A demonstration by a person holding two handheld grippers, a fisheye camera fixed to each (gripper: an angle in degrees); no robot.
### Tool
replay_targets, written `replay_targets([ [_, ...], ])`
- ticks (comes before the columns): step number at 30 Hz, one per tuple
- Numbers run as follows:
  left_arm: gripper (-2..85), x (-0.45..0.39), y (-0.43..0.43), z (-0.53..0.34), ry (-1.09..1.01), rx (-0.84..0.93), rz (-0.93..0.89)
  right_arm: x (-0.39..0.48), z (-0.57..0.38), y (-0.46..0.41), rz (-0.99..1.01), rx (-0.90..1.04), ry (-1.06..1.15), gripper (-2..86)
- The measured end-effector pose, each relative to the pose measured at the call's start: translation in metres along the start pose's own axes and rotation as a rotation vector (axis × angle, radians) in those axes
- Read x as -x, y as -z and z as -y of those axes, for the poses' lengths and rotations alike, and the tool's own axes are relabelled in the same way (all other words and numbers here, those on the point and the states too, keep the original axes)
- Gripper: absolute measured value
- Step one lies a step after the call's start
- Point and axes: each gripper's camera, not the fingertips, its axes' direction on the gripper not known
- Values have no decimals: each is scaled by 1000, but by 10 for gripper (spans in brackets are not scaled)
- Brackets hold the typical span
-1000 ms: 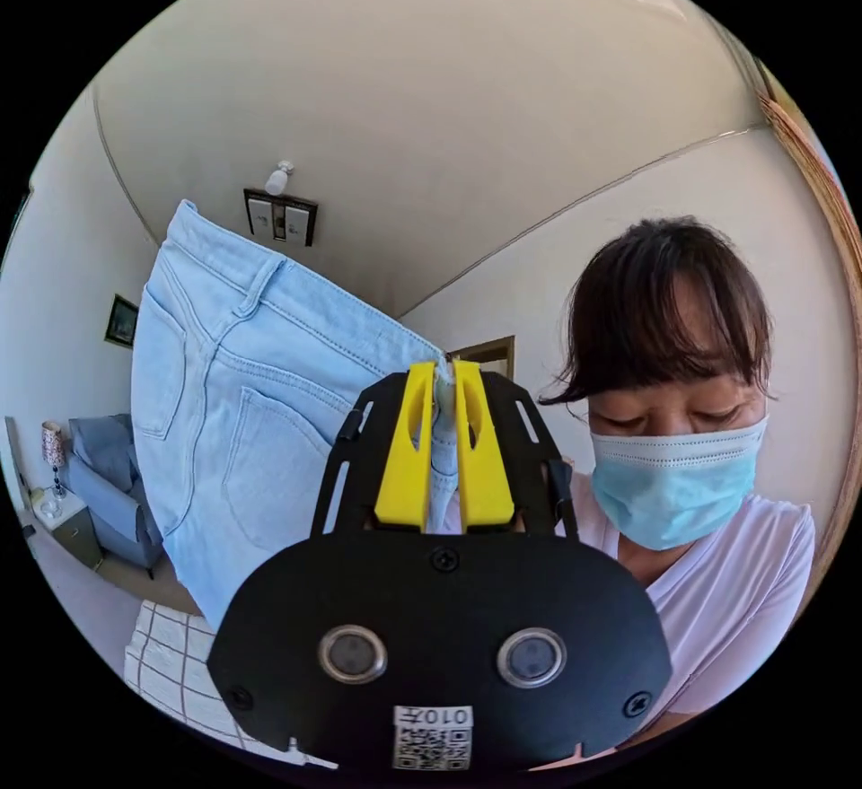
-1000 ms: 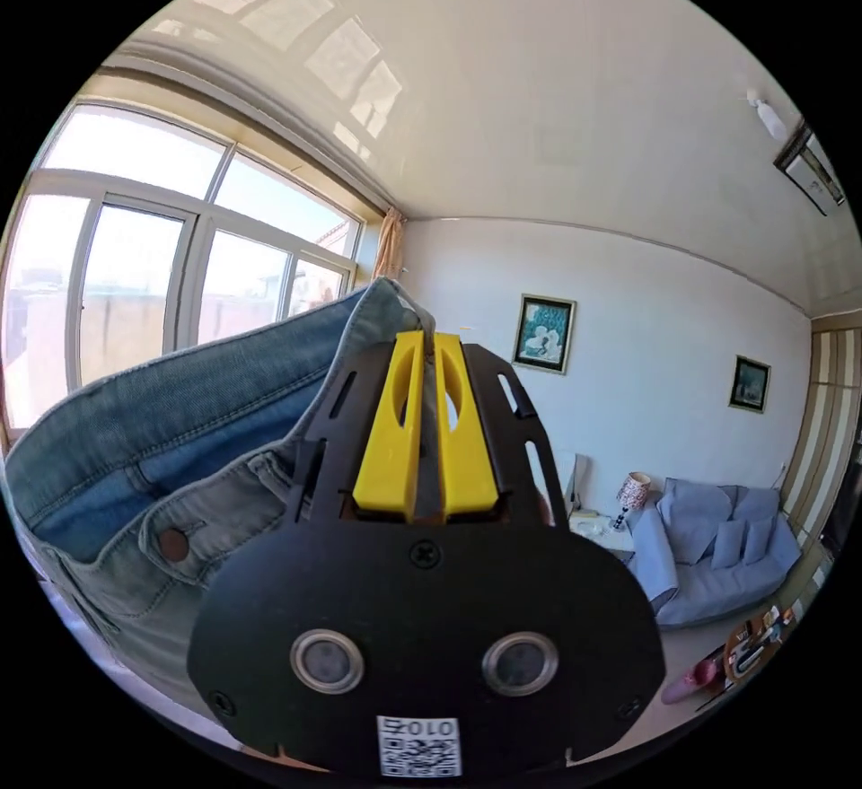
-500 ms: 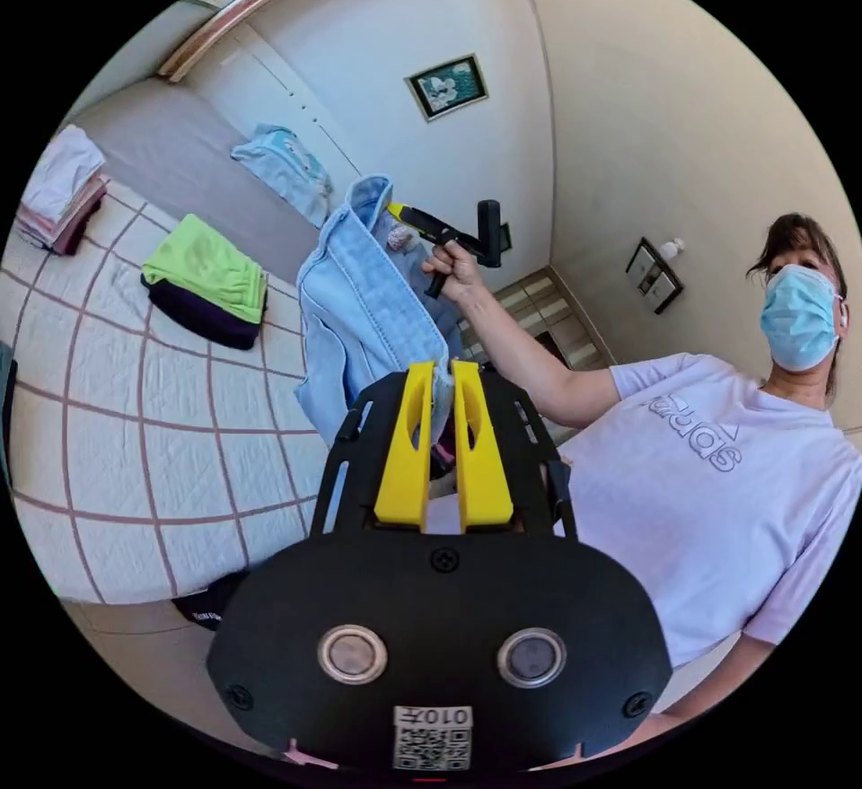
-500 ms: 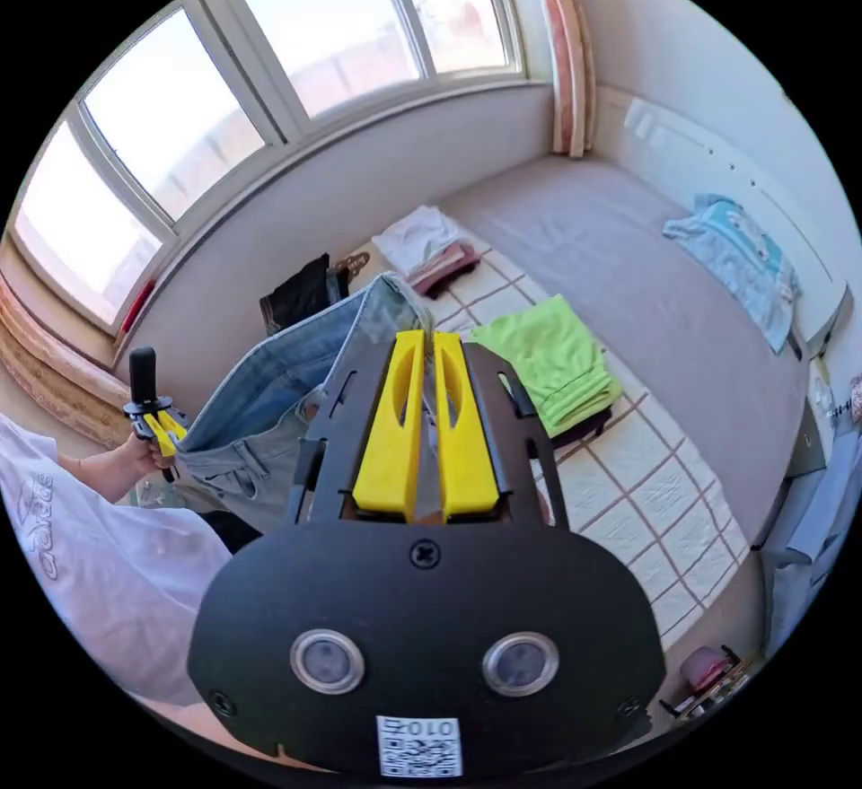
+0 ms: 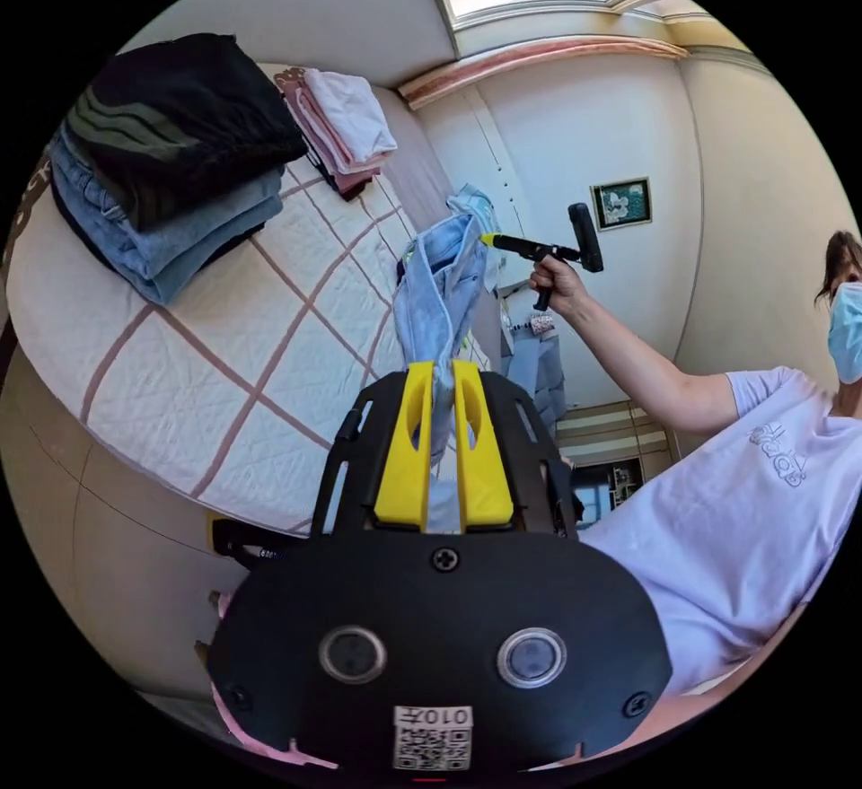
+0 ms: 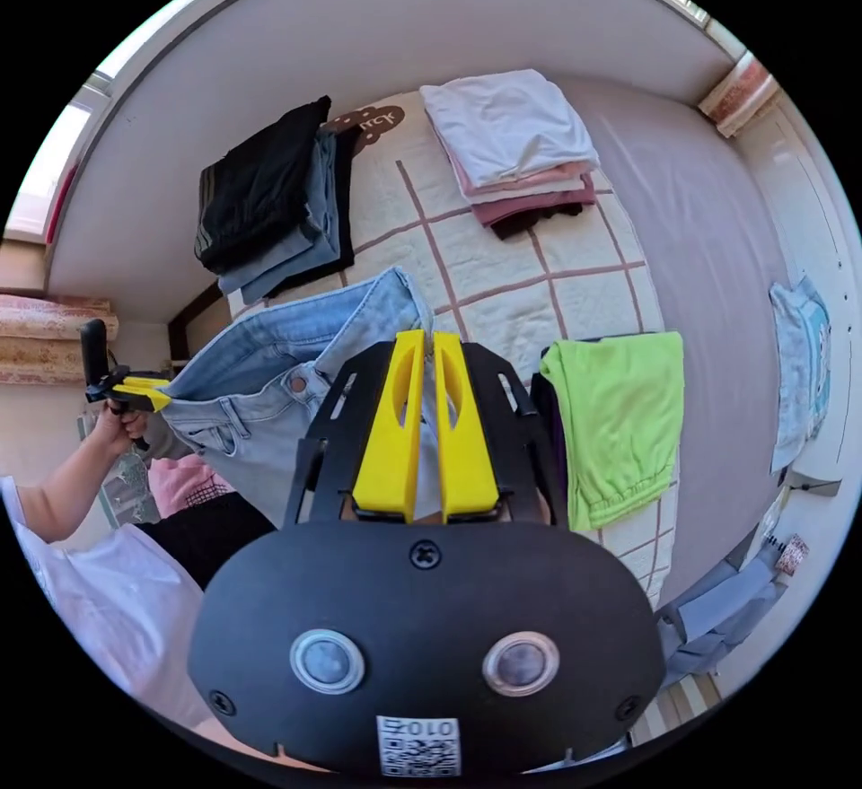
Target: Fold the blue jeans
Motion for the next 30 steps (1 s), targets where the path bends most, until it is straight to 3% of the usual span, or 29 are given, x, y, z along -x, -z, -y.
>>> replay_targets([
  [5, 40, 62, 32, 59, 105, 49, 142, -38, 39, -15, -21, 26, 23, 31],
  [10, 42, 118, 45, 83, 269, 110, 281, -101, -14, 26, 161, -169, -63, 18],
  [16, 41, 129, 80, 91, 353, 22, 220, -193, -188, 55, 255, -127, -188, 22],
  [20, 42, 100, 117, 109, 260, 25, 344, -234, -354, 71, 194, -70, -442, 25],
  [26, 45, 115, 166, 121, 282, -13, 503, -247, -569, 92, 164, -34, -840, 35],
  [30, 49, 143, 161, 117, 290, 124, 507, -239, -669, 91, 141, 13, -1018, 57],
])
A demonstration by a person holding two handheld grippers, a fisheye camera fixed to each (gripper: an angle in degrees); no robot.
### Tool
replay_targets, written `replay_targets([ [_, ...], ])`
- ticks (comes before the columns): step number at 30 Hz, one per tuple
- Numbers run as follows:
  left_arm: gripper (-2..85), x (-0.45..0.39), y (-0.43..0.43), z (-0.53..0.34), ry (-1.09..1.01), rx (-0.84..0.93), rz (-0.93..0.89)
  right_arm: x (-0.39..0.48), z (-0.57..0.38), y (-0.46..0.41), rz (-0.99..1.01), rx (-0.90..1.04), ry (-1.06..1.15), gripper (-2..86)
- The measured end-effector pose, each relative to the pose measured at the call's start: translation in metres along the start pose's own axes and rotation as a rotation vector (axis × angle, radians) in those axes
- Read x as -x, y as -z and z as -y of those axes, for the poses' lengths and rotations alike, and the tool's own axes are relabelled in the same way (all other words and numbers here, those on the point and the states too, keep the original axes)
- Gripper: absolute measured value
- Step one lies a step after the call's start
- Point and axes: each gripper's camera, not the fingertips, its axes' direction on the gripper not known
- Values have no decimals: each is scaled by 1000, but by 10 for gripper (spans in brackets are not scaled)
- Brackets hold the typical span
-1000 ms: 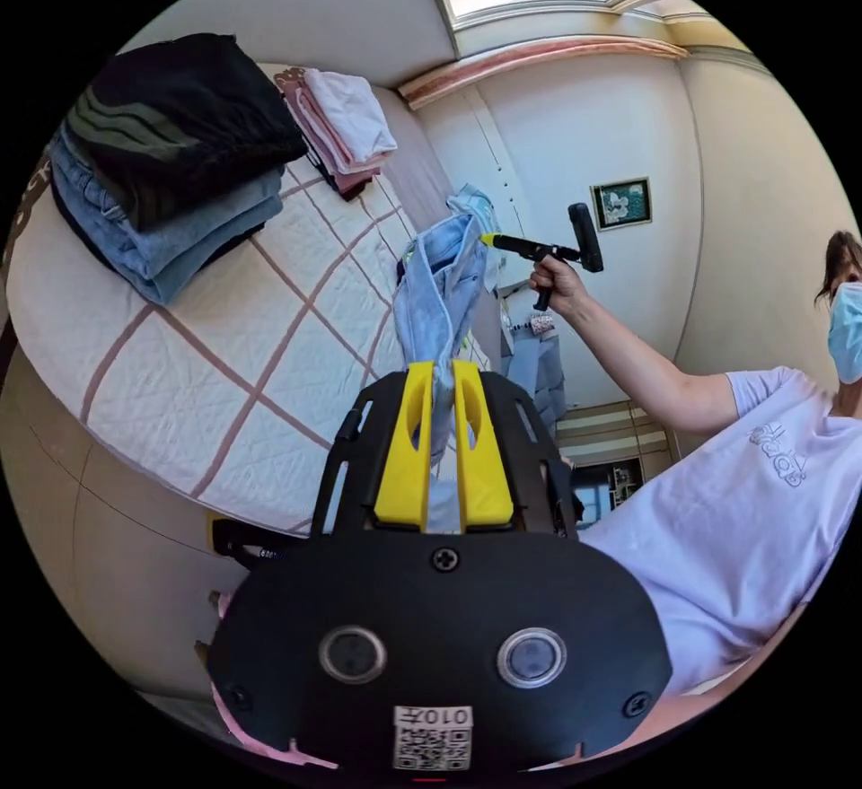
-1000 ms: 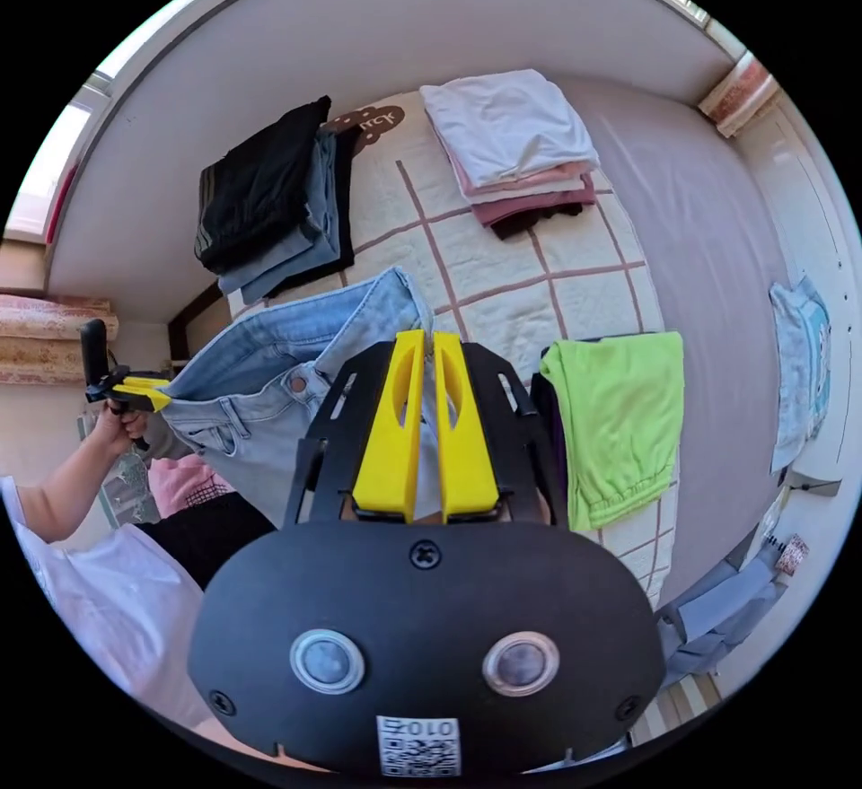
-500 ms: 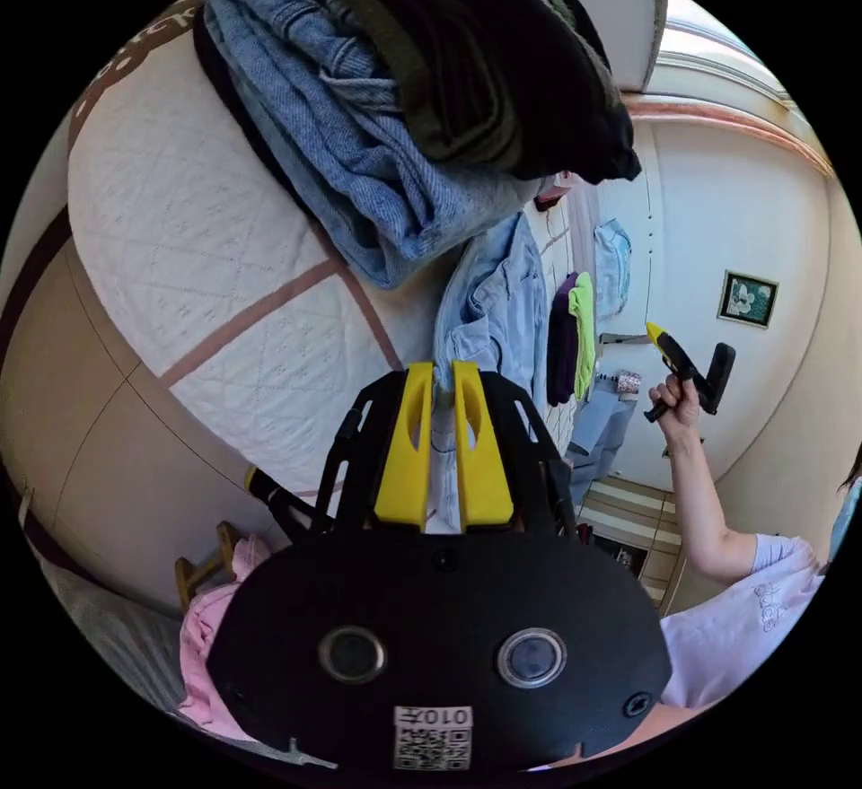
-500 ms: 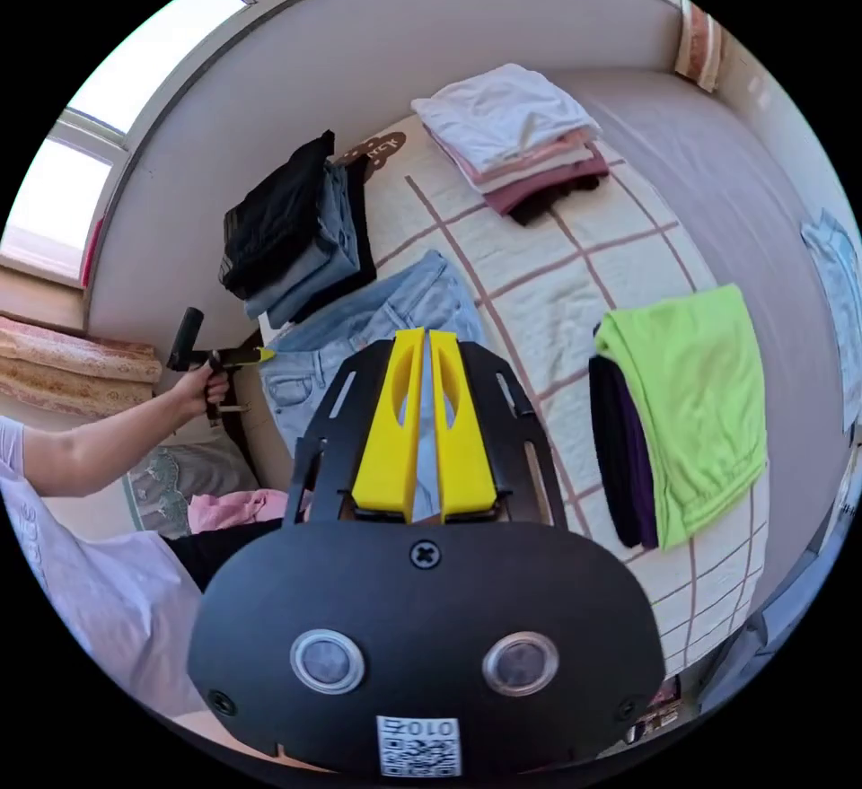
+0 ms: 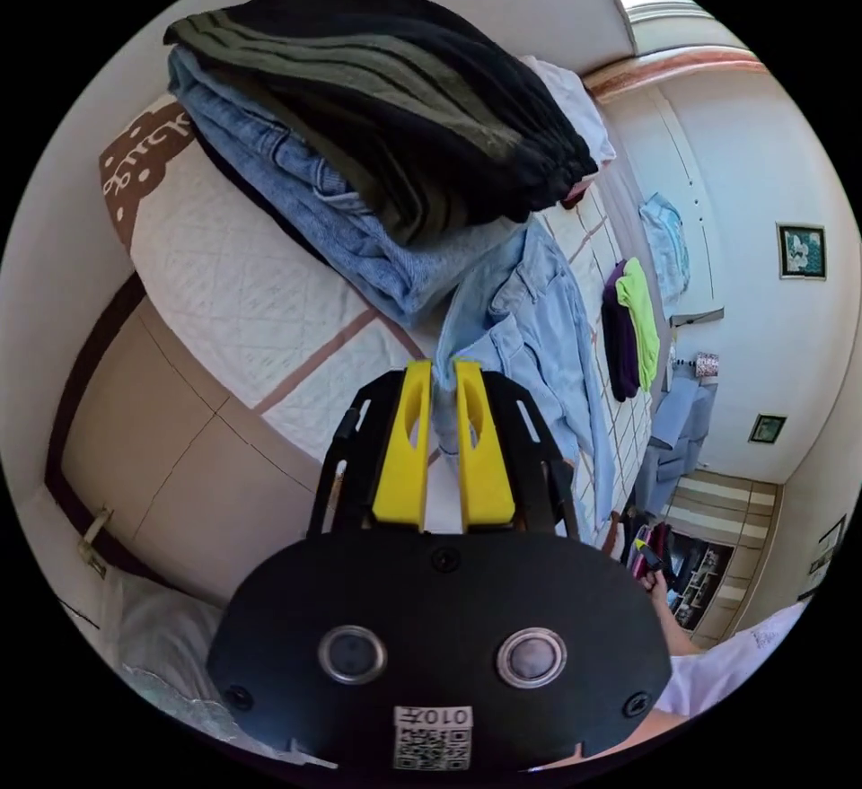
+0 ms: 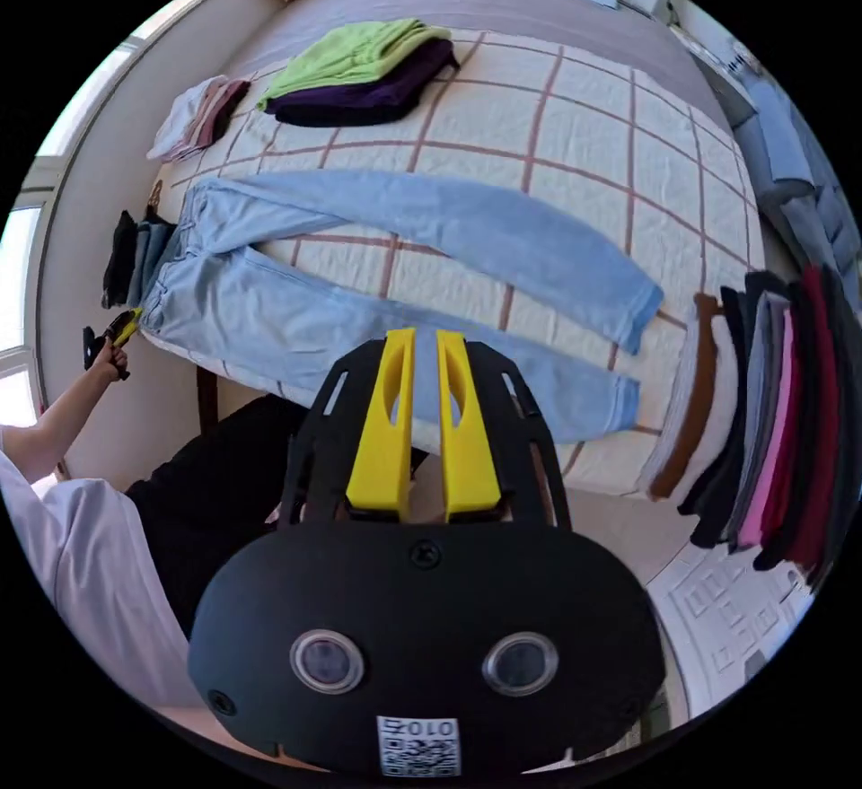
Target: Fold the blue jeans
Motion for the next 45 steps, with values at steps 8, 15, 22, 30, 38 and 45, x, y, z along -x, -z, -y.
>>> replay_targets([
  [8, 53, 21, 49, -91, 100, -284, 206, -125, -71, 9, -22, 29, -328, 87],
  [15, 40, -19, -23, -151, -204, -34, 176, -233, -75, 33, -60, -124, -460, 127],
  [22, 27, -98, -139, -207, -657, 317, 81, -304, -73, 30, 41, -153, -491, 94],
  [30, 18, -111, -215, -254, -880, 481, 25, -206, -98, 83, 341, -234, -25, 61],
  [38, 16, -62, -248, -269, -915, 531, 15, -231, -155, 118, 100, -249, -61, 91],
  [45, 13, 0, -267, -253, -808, 494, -2, -256, -146, 122, 87, -116, -33, 60],
])
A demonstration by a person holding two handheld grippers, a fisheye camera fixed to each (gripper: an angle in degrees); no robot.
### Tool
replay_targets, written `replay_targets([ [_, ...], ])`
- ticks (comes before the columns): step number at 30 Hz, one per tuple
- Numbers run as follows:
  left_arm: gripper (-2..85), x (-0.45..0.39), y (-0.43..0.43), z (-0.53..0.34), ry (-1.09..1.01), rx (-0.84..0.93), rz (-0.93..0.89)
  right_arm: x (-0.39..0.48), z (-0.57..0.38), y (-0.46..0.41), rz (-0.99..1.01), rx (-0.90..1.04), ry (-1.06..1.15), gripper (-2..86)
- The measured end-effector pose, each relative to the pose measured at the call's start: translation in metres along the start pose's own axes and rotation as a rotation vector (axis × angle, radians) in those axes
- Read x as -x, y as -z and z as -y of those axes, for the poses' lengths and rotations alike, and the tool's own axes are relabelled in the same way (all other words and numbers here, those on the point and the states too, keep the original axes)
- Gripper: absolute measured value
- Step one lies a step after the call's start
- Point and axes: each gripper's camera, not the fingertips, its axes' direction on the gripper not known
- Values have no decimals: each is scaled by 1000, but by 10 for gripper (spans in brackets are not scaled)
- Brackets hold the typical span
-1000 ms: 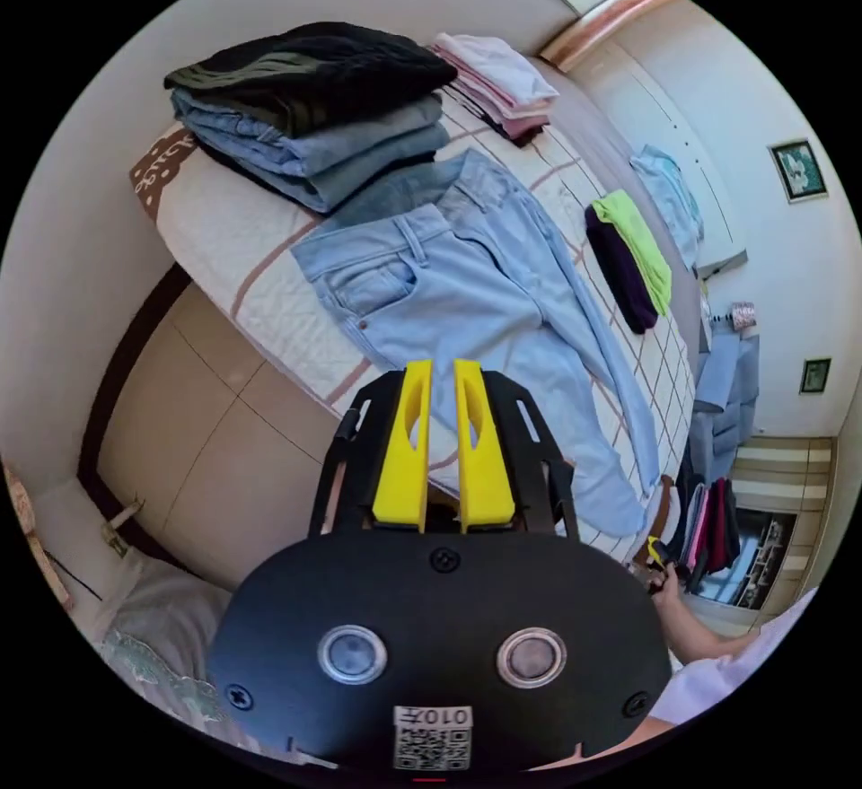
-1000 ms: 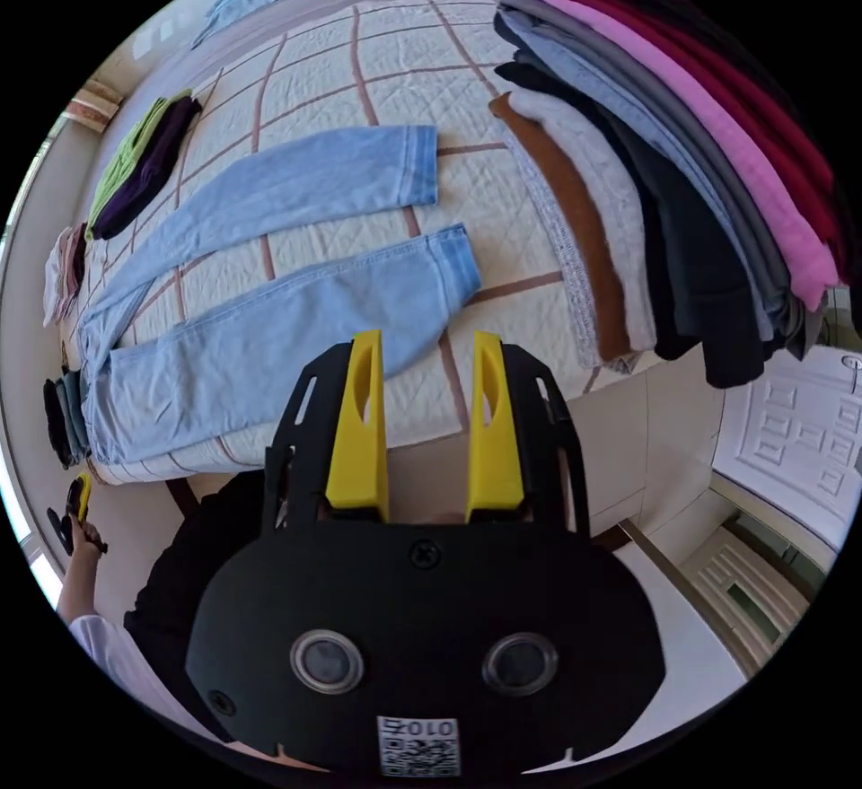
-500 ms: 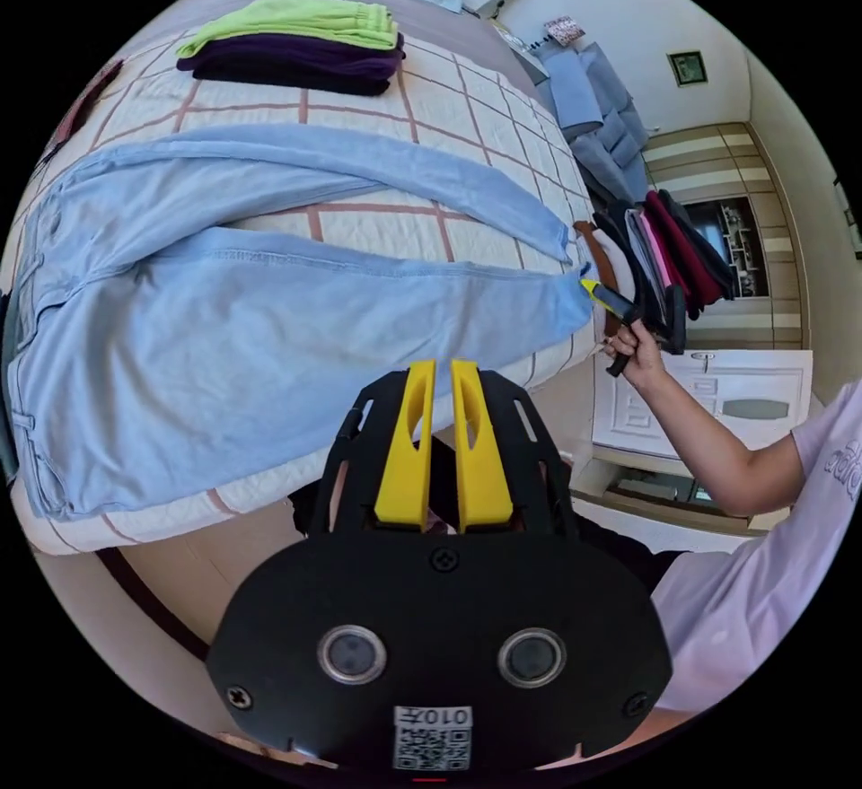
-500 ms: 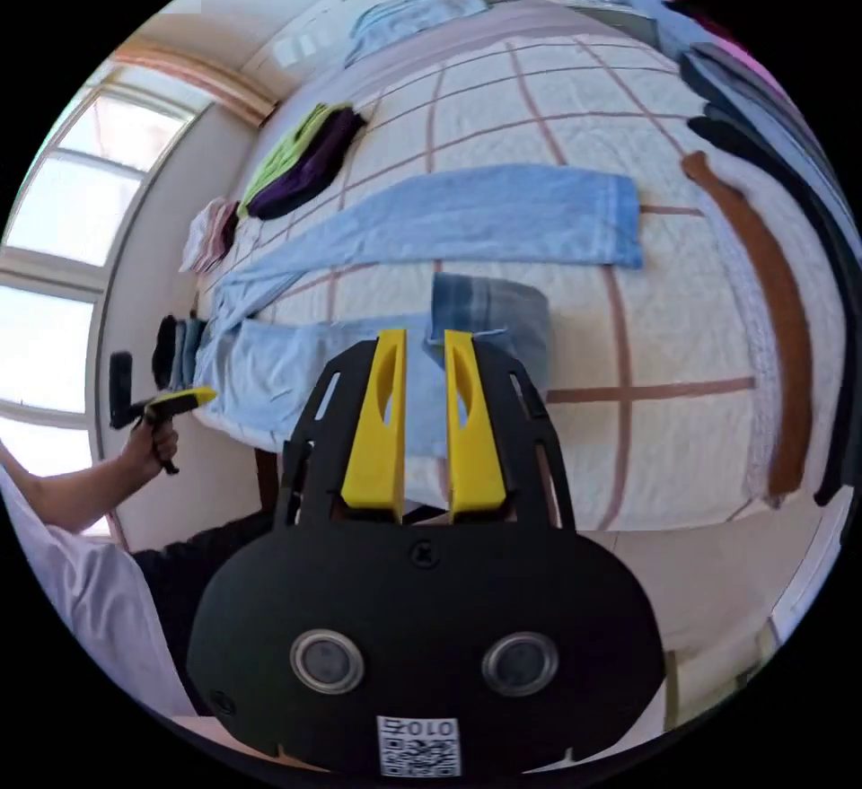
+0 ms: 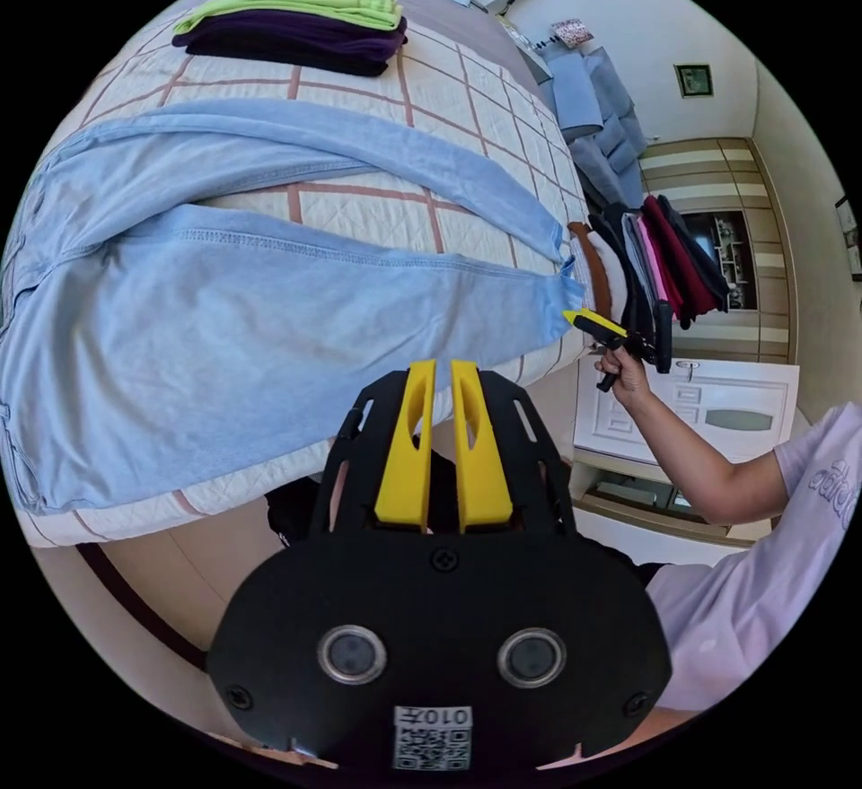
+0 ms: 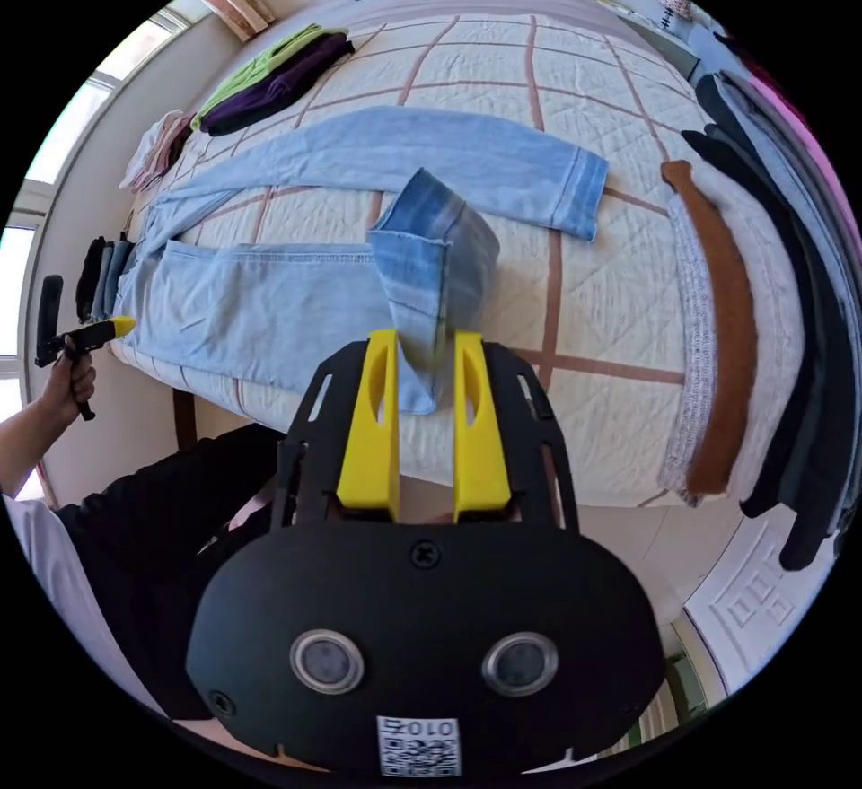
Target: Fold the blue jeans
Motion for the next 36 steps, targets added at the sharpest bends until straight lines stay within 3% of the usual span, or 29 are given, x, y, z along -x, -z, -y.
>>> replay_targets([
  [4, 11, 20, -14, -11, -22, 21, 28, -15, -33, 40, -89, -153, -202, 43],
  [7, 10, 36, -28, -18, -24, 35, 30, -45, -62, 41, -30, -97, -375, 64],
  [9, 10, 47, -38, -23, -12, 36, 26, -61, -72, 19, -50, 70, -443, 90],
  [11, 10, 60, -51, -28, 1, 31, 25, -69, -81, 18, -27, 115, -504, 94],
  [14, 10, 73, -66, -35, 6, 38, 37, -57, -92, 56, -52, -48, -544, 85],
  [17, 11, 92, -85, -40, 16, 62, 74, -18, -82, 74, -99, -133, -396, 83],
  [23, 22, 134, -108, -37, 90, -21, 99, 14, -49, 35, 28, 97, -259, 84],
  [27, 41, 137, -106, -18, -24, -41, 334, 65, -37, 89, -241, -54, -82, 80],
  [30, 59, 147, -111, 8, -141, -25, 432, 92, -14, 97, -446, -32, 101, 96],
  [36, 77, 158, -121, 47, -276, -70, 527, 119, 44, 95, -549, 66, 370, 111],
])
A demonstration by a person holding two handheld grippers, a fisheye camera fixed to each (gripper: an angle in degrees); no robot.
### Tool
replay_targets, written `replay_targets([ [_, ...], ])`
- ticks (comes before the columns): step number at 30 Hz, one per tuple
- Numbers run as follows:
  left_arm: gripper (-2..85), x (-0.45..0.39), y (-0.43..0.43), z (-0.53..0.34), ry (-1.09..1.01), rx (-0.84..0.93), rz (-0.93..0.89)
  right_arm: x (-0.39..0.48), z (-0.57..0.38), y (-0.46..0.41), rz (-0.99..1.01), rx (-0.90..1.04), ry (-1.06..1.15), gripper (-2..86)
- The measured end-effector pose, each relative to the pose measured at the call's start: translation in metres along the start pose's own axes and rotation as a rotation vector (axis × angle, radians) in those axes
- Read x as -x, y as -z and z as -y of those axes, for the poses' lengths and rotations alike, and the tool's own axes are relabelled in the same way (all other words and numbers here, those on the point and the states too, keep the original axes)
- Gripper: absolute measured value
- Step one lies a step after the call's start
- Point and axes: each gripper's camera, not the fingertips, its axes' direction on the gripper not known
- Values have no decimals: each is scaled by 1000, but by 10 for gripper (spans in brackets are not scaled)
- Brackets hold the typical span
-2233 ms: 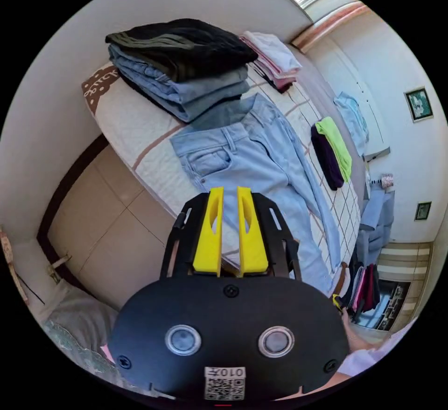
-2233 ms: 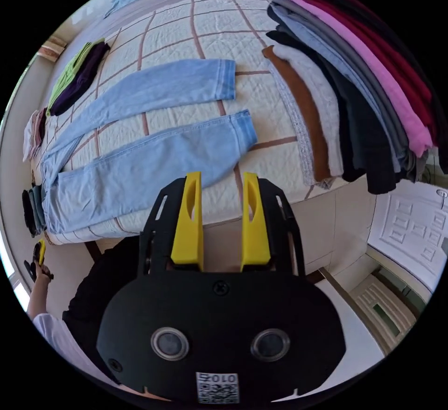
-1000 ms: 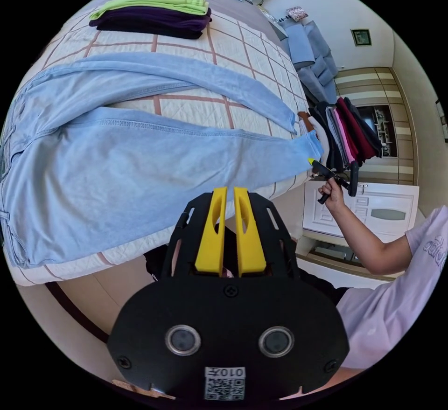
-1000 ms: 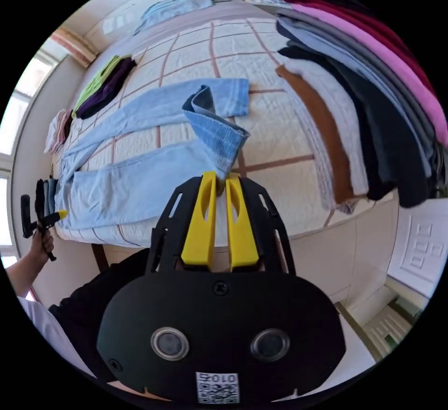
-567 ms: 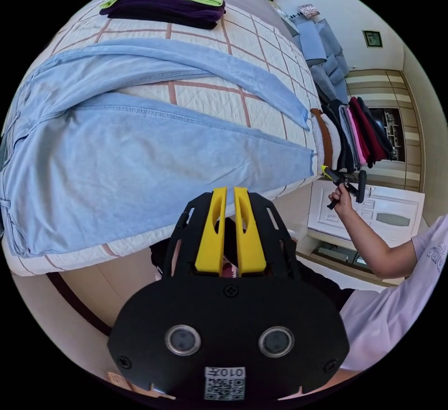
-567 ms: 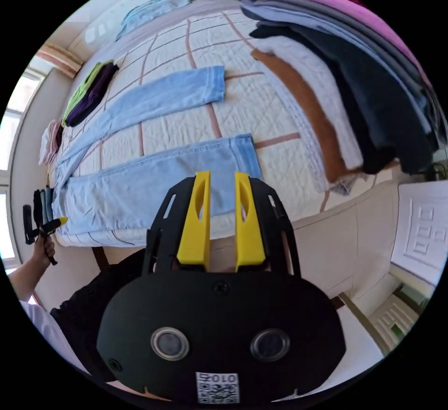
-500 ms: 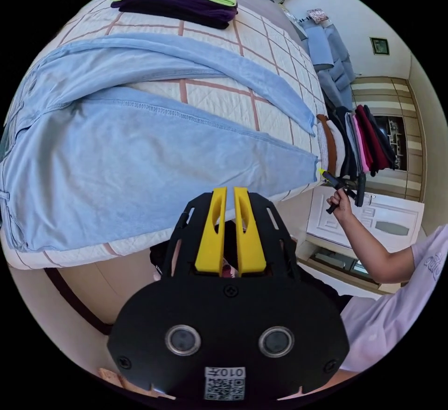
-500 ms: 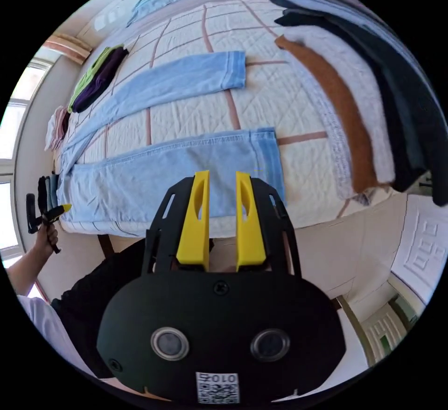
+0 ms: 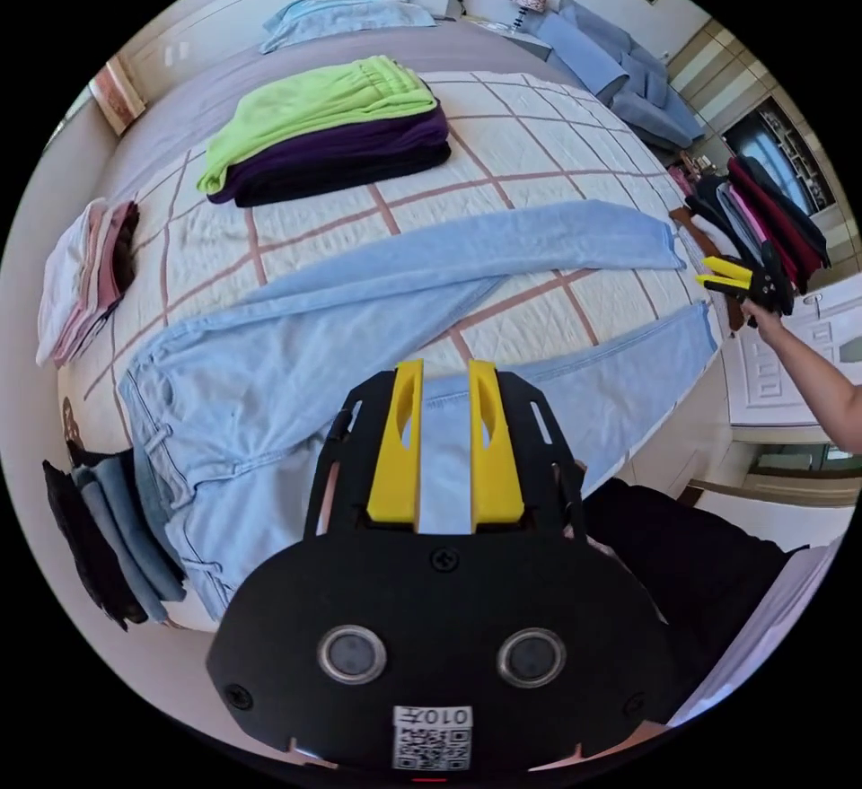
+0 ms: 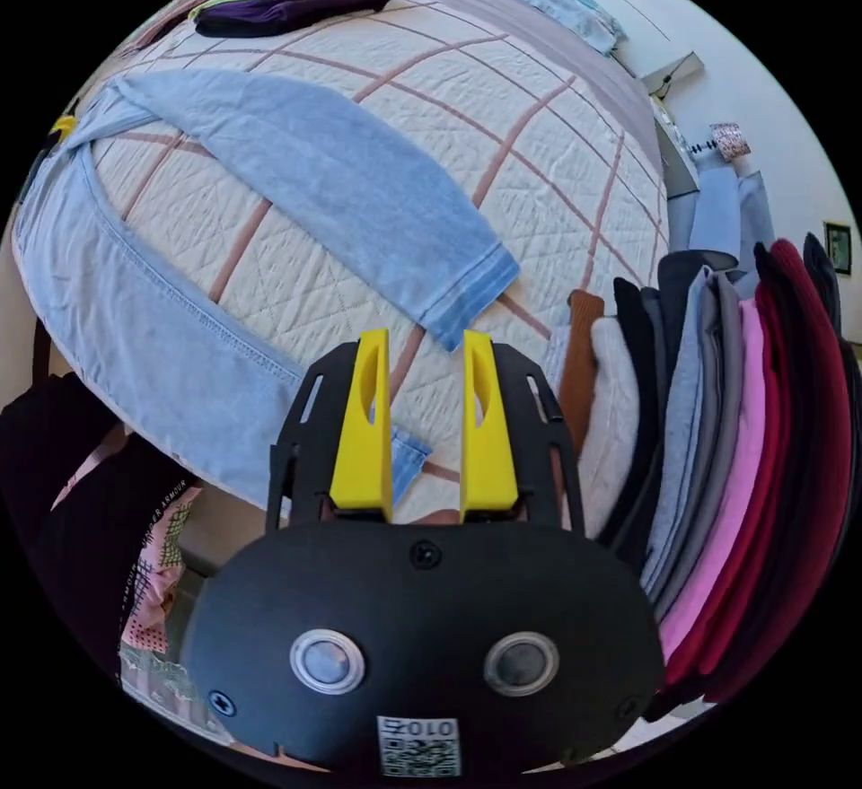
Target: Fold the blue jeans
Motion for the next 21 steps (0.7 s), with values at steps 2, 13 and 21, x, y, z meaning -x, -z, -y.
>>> replay_targets([
  [2, 83, -2, -17, 10, -70, 17, 55, 8, 13, -1, 3, 31, 82, 114],
  [13, 96, 1, -101, 63, -389, 165, 167, 25, 50, 36, 49, 97, 261, 51],
  [21, 98, 31, -115, 83, -353, 106, 127, -66, 130, 159, 272, 154, 283, 38],
])
